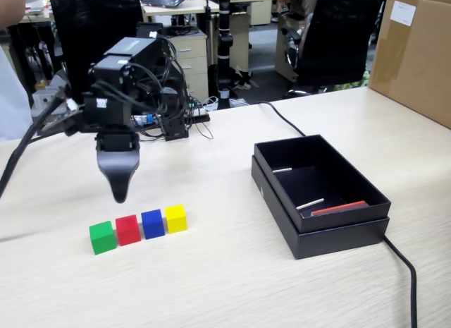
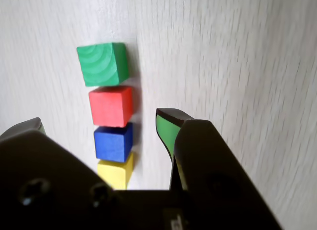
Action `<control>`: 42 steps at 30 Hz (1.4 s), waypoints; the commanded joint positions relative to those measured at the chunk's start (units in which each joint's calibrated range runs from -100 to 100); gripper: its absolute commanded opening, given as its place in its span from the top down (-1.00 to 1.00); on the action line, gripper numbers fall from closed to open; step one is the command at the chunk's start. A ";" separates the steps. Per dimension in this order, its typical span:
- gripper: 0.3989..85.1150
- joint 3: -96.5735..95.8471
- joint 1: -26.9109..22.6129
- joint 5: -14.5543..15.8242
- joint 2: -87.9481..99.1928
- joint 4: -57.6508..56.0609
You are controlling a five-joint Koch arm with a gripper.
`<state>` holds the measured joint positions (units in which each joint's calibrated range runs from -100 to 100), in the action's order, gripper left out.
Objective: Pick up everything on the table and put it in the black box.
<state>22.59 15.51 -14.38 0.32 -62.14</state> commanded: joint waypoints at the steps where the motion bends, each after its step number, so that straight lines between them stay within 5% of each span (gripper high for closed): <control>1: -0.05 7.33 0.88 -1.47 -2.33 -0.28; 25: 0.02 31.53 2.49 -2.93 -32.62 -4.00; 33: 0.34 33.44 2.39 -2.93 -35.95 -4.17; 36: 0.83 35.79 2.44 -2.64 -36.53 -4.17; 42: 0.88 27.72 2.49 -0.10 -10.25 -7.71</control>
<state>46.33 18.00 -16.14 -25.44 -68.41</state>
